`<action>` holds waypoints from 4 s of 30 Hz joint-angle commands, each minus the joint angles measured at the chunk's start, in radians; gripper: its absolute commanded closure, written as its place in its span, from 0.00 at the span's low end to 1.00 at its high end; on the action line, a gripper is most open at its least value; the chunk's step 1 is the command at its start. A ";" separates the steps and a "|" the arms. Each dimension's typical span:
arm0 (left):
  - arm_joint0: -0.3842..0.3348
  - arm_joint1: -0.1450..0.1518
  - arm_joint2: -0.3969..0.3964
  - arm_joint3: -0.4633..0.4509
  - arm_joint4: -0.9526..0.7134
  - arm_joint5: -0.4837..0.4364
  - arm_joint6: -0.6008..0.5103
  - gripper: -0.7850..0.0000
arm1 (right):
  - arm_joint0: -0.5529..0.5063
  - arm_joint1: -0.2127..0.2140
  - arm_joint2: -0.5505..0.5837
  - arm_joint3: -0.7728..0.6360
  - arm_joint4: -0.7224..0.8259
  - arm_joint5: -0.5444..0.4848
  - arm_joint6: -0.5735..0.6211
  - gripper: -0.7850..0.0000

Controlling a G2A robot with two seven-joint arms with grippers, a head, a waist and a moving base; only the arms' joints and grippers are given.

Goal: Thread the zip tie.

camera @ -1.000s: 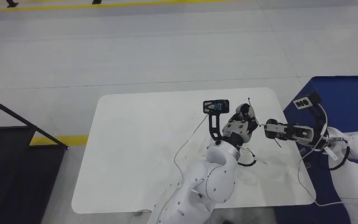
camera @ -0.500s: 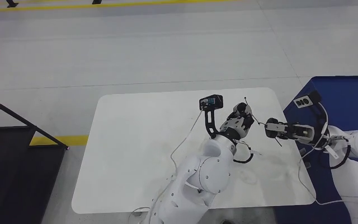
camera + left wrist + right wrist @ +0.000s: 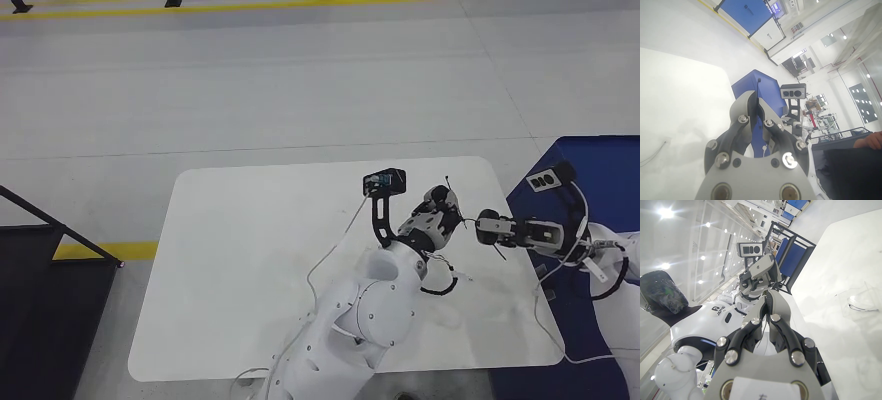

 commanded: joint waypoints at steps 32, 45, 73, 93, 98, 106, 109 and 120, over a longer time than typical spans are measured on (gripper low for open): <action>0.032 0.032 0.054 0.043 0.481 -0.097 0.283 0.00 | 0.094 0.002 -0.085 0.122 0.294 0.610 -0.011 1.00; 0.056 0.045 0.103 0.095 0.674 -0.091 0.318 0.59 | 0.089 0.006 -0.100 0.113 0.353 0.654 -0.054 1.00; -0.031 0.004 0.170 0.180 0.648 -0.070 0.299 0.71 | 0.089 0.006 -0.100 0.113 0.353 0.654 -0.054 1.00; -0.051 -0.007 0.180 0.207 0.637 -0.059 0.298 1.00 | 0.082 0.004 -0.100 0.102 0.361 0.649 -0.082 1.00; -0.048 -0.005 0.185 0.206 0.637 -0.067 0.295 1.00 | 0.074 0.002 -0.086 0.084 0.399 0.647 -0.126 1.00; -0.042 0.000 0.187 0.205 0.656 -0.072 0.287 1.00 | 0.081 0.003 -0.074 0.089 0.413 0.659 -0.137 1.00; -0.037 0.002 0.189 0.208 0.661 -0.082 0.278 1.00 | 0.091 0.004 -0.068 0.097 0.420 0.663 -0.142 1.00; -0.030 0.005 0.178 0.188 0.657 -0.068 0.305 0.71 | 0.110 0.007 -0.070 0.107 0.413 0.679 -0.136 1.00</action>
